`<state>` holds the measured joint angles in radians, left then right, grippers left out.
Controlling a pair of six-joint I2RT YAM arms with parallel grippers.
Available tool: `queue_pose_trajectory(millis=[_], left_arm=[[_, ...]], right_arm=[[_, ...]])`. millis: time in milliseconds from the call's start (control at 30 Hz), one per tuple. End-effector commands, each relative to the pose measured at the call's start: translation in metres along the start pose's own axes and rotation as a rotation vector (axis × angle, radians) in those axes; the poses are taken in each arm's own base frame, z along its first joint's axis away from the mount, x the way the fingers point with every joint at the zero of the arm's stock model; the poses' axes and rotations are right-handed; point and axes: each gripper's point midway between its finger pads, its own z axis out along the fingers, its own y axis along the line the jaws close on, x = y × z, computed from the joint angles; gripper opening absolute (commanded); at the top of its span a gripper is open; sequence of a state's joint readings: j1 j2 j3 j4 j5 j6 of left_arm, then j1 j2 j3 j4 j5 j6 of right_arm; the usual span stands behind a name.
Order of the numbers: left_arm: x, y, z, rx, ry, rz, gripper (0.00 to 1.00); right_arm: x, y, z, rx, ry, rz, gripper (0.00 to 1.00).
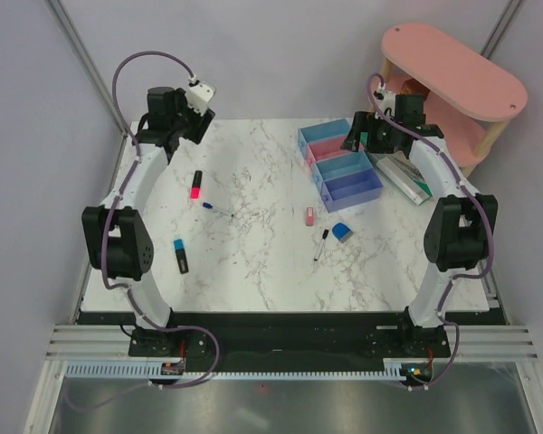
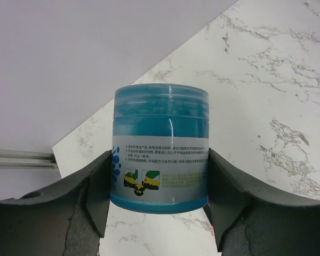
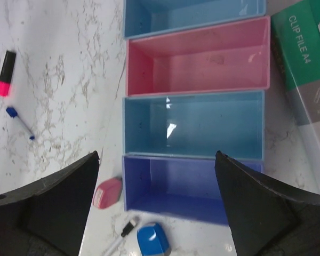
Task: Sort the stationery into containers
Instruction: Move the storage box to the center of the board.
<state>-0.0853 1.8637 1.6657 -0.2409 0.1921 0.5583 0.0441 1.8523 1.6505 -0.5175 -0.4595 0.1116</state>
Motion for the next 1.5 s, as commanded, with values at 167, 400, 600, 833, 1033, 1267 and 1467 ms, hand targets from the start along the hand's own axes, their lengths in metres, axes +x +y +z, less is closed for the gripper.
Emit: queue_pose_trajectory(millis=[167,400,600,833,1033,1267,1467], left_arm=[[-0.044,-0.001,-0.075,-0.007,-0.105,-0.018,0.02],[-0.022,-0.016,-0.092,0.012,-0.057,-0.007,0.02],[-0.015,-0.020,-0.099,0.014,-0.039,-0.006,0.02],[-0.014,-0.023,-0.106,0.022,-0.024,-0.015,0.02],[-0.011,-0.027,-0.119,0.029,0.000,-0.055,0.02],[-0.012,-0.034,-0.141,0.043,0.009,-0.070,0.02],[-0.003,-0.040,-0.151,0.057,0.041,-0.064,0.02]], right_arm=[[-0.012,0.004,0.086,0.012,-0.003,0.099,0.96],[-0.036,0.037,0.116,-0.001,-0.059,-0.045,0.96],[-0.043,0.055,0.138,0.032,-0.082,-0.182,0.98],[-0.039,0.049,0.173,0.054,-0.091,-0.254,0.98],[-0.033,0.056,0.205,0.028,-0.105,-0.316,0.98],[-0.028,0.073,0.226,0.004,-0.129,-0.377,0.98],[-0.008,0.092,0.232,-0.039,-0.094,-0.423,0.98]])
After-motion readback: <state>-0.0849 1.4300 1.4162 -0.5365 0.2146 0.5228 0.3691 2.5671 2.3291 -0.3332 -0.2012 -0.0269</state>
